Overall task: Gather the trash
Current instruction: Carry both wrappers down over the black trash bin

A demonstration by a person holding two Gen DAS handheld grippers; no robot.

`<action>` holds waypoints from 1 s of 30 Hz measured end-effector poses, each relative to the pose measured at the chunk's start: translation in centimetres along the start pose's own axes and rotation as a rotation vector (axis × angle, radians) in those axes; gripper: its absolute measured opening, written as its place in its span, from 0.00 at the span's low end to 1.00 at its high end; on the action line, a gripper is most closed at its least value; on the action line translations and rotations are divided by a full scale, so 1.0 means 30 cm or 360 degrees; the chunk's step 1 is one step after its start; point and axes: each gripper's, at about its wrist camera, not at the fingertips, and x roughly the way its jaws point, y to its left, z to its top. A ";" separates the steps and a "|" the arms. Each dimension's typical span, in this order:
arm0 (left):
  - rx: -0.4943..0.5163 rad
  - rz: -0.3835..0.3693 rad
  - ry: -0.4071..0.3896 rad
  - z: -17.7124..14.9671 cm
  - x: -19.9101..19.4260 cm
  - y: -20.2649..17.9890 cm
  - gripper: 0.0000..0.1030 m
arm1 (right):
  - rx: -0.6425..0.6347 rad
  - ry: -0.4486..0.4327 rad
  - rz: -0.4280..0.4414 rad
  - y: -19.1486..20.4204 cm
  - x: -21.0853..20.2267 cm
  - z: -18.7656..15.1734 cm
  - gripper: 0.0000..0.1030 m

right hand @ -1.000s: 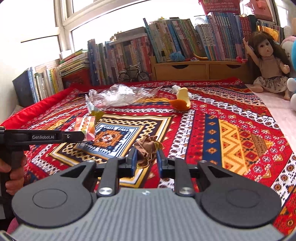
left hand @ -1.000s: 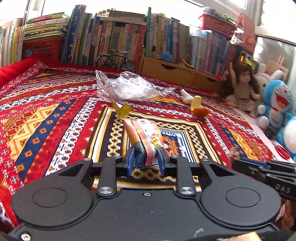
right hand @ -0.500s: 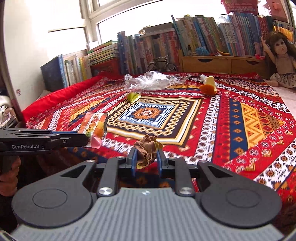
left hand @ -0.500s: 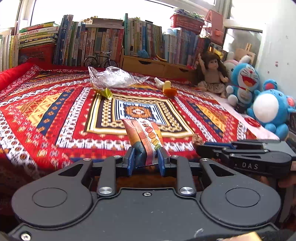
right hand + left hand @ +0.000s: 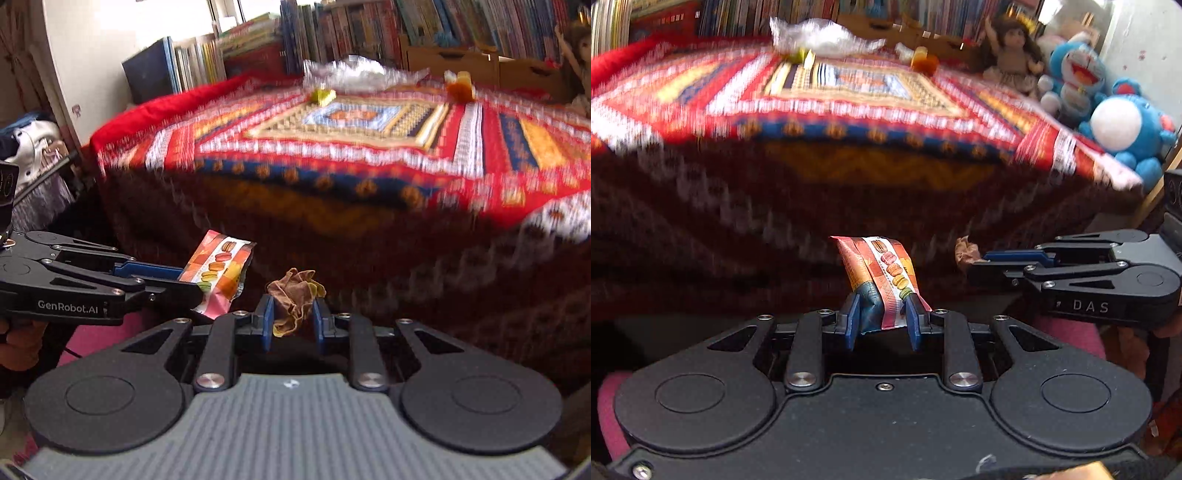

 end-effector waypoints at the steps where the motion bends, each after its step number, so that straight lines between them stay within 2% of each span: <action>1: -0.0015 0.0001 0.0036 -0.015 0.015 0.004 0.24 | 0.0011 0.0035 0.0000 -0.001 0.015 -0.017 0.26; 4: -0.0030 0.0005 0.0121 -0.057 0.077 0.019 0.24 | 0.0010 0.0144 0.0013 0.001 0.069 -0.069 0.26; 7: -0.0029 0.0071 0.0202 -0.097 0.171 0.039 0.24 | 0.0033 0.0265 0.0041 -0.007 0.158 -0.122 0.26; 10: -0.0100 0.0139 0.0350 -0.128 0.280 0.068 0.24 | 0.0065 0.0379 0.0042 -0.016 0.253 -0.168 0.26; 14: -0.0182 0.0170 0.0455 -0.170 0.370 0.106 0.25 | 0.0064 0.0494 0.0027 -0.018 0.349 -0.223 0.26; 17: -0.0177 0.0195 0.0513 -0.197 0.439 0.125 0.25 | 0.0098 0.0554 0.0022 -0.031 0.413 -0.261 0.26; 22: -0.0243 0.0252 0.0590 -0.228 0.523 0.150 0.25 | 0.0277 0.0662 -0.0006 -0.071 0.529 -0.332 0.26; 30: -0.0274 0.0255 0.0658 -0.262 0.603 0.155 0.24 | 0.0341 0.0692 -0.0005 -0.068 0.561 -0.382 0.29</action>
